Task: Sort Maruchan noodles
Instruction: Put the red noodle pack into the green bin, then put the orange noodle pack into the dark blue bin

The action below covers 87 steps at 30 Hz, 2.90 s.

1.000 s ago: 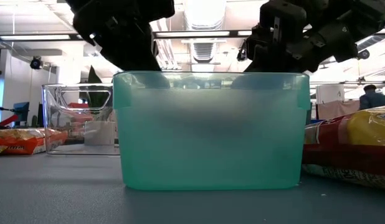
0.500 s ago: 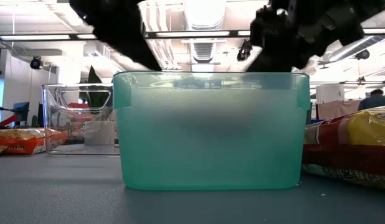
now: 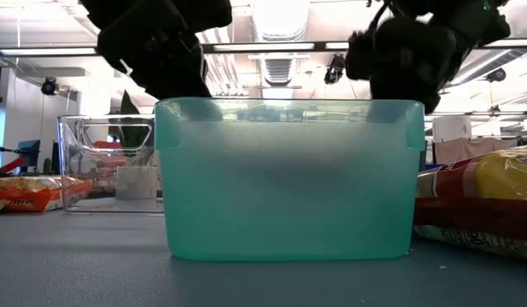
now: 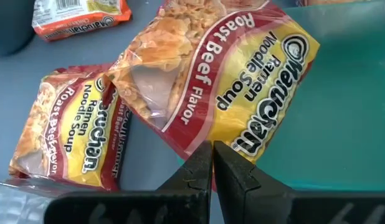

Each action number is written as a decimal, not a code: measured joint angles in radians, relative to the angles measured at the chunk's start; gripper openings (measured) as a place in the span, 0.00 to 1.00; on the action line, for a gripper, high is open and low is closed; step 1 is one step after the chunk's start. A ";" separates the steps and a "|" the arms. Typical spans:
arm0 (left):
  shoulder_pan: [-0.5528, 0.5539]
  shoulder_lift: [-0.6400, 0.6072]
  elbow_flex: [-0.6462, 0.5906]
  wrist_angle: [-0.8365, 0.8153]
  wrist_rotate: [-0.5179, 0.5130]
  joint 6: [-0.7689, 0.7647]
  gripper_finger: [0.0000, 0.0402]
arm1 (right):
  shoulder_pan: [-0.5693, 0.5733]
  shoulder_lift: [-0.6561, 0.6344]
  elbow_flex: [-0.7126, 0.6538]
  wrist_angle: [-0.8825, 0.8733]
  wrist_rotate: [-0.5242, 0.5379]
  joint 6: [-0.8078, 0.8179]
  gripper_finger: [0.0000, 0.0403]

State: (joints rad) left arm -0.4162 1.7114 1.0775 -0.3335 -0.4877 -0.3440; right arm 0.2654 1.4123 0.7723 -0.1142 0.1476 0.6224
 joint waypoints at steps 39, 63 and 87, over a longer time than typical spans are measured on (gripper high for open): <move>-0.089 0.017 -0.014 0.046 0.171 -0.142 0.00 | 0.147 0.156 0.273 -0.128 0.028 -0.039 0.02; -0.111 -0.015 -0.014 0.029 0.081 -0.116 0.00 | 0.181 0.177 0.472 -0.532 0.197 -0.130 0.02; 0.255 -0.041 0.130 0.021 0.054 0.189 0.00 | -0.170 -0.236 -0.095 -0.069 0.104 -0.431 0.02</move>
State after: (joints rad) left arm -0.1610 1.6707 1.2075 -0.3120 -0.4341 -0.1546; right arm 0.0957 1.1761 0.6777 -0.1830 0.2511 0.1916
